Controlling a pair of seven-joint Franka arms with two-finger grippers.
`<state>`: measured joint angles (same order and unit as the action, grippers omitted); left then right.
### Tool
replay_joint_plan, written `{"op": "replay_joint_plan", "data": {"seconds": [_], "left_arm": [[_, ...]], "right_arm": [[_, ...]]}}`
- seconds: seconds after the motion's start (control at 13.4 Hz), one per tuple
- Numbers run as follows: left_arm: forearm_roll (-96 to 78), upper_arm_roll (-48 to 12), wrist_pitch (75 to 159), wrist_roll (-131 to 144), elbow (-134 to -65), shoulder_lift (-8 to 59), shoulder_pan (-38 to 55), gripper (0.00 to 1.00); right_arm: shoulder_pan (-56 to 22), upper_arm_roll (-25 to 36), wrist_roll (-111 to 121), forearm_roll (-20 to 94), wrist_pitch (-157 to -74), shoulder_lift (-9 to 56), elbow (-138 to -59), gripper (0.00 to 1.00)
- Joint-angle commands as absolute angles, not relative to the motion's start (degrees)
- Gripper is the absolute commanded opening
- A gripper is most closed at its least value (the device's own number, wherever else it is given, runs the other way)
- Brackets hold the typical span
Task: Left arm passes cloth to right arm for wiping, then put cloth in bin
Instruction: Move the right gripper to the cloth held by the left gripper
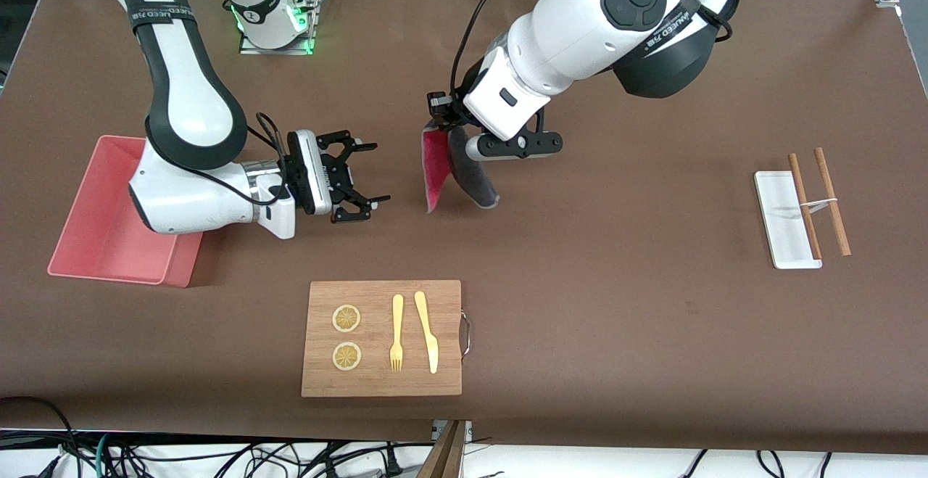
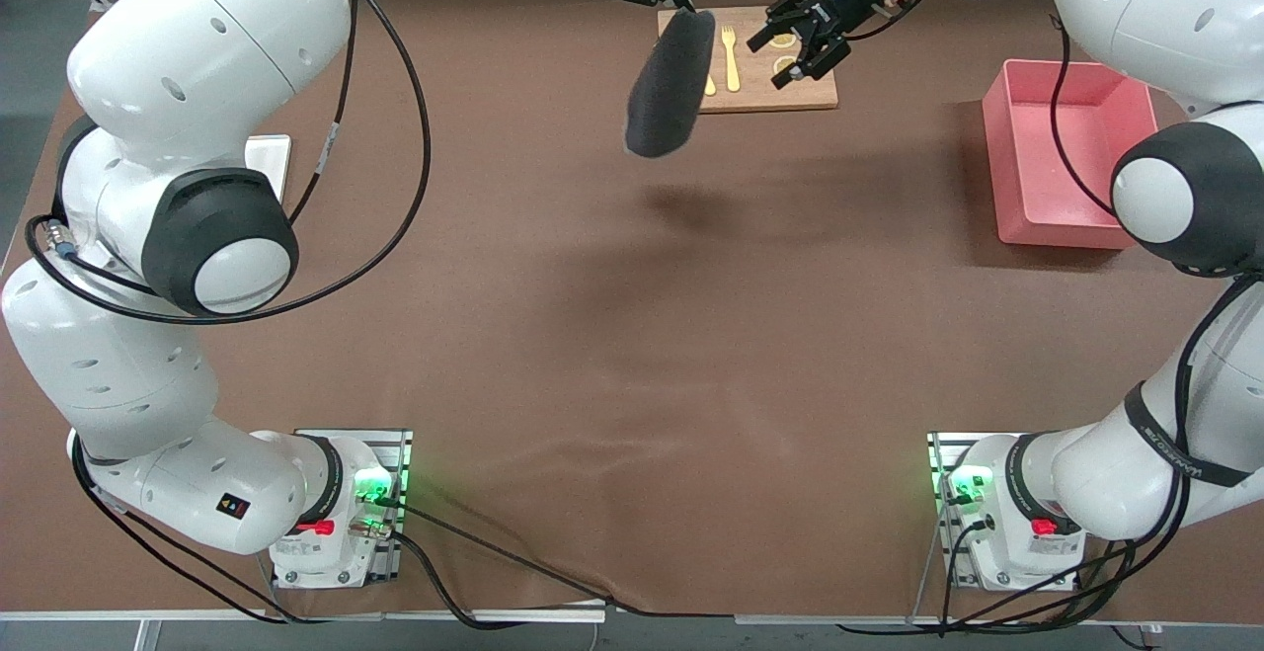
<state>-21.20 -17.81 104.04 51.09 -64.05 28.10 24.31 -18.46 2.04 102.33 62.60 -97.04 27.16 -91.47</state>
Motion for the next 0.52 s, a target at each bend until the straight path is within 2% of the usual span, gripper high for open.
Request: {"op": "replay_joint_plan", "data": {"seconds": [0.0, 0.45], "left_arm": [[-22.5, -17.4, 104.5, 51.6, -62.2, 28.9, 25.5, 0.00], [-22.4, -17.4, 104.5, 51.5, -62.5, 28.9, 25.5, 0.00]], "right_arm": [[-21.1, 1.9, 104.9, 66.8, -101.5, 27.3, -92.8, 1.00], [-26.1, 1.9, 106.5, 72.3, -107.2, 26.5, -96.8, 1.00]]}}
